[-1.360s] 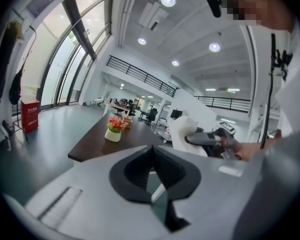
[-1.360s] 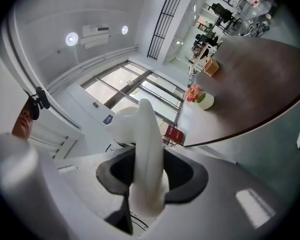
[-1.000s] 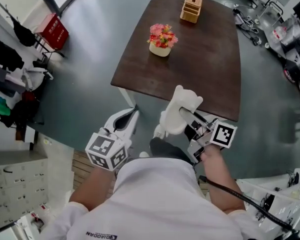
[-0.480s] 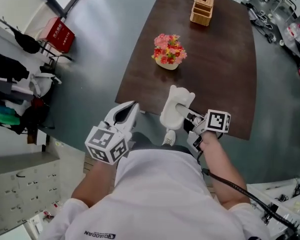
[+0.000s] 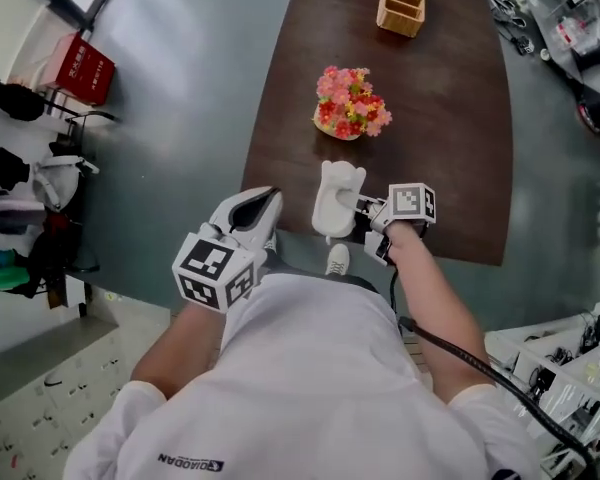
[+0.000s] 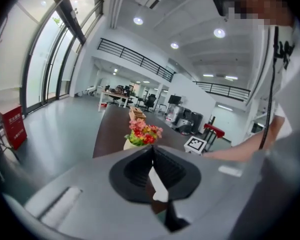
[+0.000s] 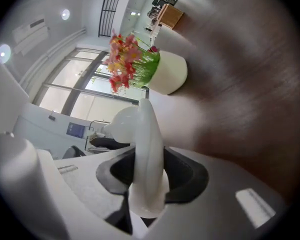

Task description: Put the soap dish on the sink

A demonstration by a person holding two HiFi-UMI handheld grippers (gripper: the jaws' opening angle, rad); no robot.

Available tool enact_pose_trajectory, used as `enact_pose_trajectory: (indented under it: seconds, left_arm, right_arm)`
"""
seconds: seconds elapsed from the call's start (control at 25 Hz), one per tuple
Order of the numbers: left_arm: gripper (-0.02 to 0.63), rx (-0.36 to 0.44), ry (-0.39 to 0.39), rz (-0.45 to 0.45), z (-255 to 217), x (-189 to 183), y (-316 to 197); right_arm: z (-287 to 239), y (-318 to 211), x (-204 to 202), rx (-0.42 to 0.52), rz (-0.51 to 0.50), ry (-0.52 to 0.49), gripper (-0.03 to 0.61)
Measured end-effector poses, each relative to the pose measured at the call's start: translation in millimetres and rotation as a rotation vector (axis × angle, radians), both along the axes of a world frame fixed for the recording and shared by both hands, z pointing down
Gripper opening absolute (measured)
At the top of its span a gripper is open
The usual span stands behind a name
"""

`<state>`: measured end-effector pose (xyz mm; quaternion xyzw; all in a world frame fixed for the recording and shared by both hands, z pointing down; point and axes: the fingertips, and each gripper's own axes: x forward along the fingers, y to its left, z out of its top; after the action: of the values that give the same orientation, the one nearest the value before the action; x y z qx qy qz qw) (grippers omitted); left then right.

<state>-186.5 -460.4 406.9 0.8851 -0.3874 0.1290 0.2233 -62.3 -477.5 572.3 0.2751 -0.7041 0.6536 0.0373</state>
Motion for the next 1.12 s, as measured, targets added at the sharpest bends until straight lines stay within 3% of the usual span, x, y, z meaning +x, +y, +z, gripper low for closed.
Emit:
enact_pose_trajectory:
  seconds: [0.2,0.48,0.56,0.8,0.96,1.12]
  left_arm:
    - [0.005,-0.048,0.023,0.08,12.8,-9.8,-17.2]
    - [0.005,-0.108,0.055,0.152,30.9,-18.3,-33.9]
    - [0.005,-0.124,0.069,0.157,32.7,-20.0,-36.2]
    - [0.005,-0.125,0.076,0.175,30.4,-26.3,-52.0]
    - [0.005,-0.124,0.082,0.175,28.6,-22.4,-56.6]
    - [0.005,-0.122,0.083,0.188,27.3,-11.1,-54.9]
  right_arm:
    - [11.5,-12.2,-17.2,-0.042,-0.021,0.055,0.138]
    - [15.9,-27.8,-27.2,-0.049,-0.018,0.056,0.143]
    - [19.0,-26.4,-22.6,-0.053,-0.002,0.086,0.187]
    - [22.4,-32.4,-15.1,-0.046,0.077,0.124,0.212]
    - [25.1,-31.3,-9.2,-0.024,0.039,0.213,0.265]
    - [25.9,-30.6,-1.6,-0.003,0.004,0.285,0.275]
